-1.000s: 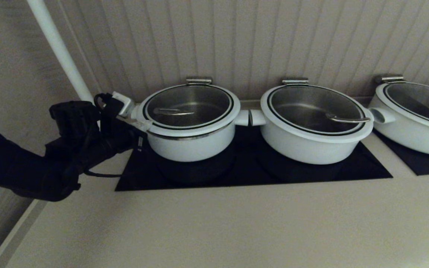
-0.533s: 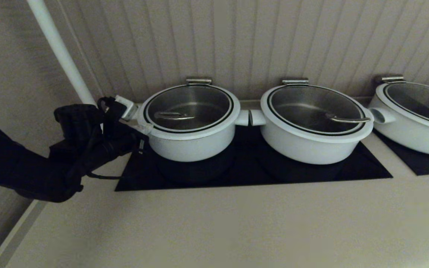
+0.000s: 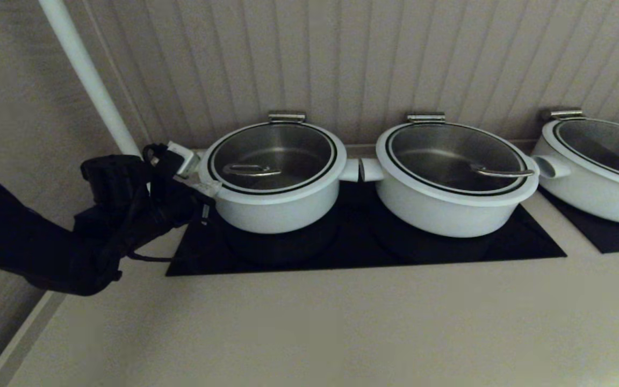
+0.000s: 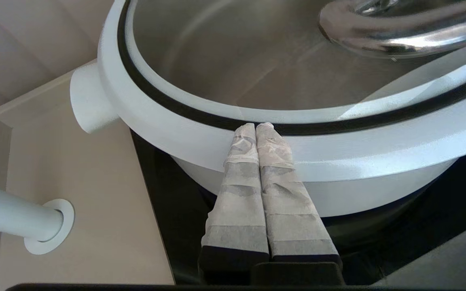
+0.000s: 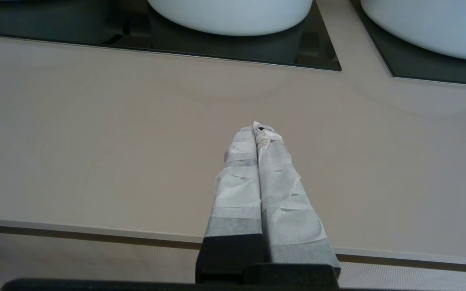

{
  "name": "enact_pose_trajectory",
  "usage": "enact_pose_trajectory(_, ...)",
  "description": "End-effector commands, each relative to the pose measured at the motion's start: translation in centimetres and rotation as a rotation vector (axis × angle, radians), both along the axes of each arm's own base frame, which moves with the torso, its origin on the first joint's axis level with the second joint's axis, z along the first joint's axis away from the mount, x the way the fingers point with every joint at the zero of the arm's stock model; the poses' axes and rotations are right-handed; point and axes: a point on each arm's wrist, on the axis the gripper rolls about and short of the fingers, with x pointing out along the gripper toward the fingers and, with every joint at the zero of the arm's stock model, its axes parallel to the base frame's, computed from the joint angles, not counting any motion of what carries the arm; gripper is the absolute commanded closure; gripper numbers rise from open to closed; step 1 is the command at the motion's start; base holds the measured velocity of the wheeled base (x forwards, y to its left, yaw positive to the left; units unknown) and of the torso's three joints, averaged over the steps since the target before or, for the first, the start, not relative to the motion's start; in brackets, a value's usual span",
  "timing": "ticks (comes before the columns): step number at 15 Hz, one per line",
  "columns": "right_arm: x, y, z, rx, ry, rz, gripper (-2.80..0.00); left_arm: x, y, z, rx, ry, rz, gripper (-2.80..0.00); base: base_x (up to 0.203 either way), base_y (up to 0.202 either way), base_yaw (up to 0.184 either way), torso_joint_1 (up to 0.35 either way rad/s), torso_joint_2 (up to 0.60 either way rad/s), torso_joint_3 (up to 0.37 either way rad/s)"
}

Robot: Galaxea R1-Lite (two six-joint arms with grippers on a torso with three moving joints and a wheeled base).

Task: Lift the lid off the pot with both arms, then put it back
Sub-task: Close the pot lid

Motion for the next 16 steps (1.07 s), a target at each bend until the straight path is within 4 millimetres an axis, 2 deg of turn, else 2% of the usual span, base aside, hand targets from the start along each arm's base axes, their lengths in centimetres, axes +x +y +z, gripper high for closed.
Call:
enact_pose_trajectory(1, 0.0, 0.0, 0.0, -0.001, 0.002, 0.001, 0.0, -0.2, 0.0, -0.4, 0.001, 0.001, -0.002, 0.0, 0.0, 0.0, 0.0, 0.0, 0.0, 0.0)
enact_pose_trajectory(10, 0.0, 0.0, 0.0, -0.002, 0.002, 0.001, 0.0, -0.6, 0.4, 0.7, -0.009, -0.05, 0.01, 0.0, 0.0, 0.0, 0.0, 0.0, 0.0, 0.0)
enact_pose_trajectory(16, 0.0, 0.0, 0.0, -0.002, 0.002, 0.001, 0.0, -1.1, 1.8, 1.9, -0.011, -0.081, 0.047, 0.0, 0.0, 0.0, 0.0, 0.0, 0.0, 0.0)
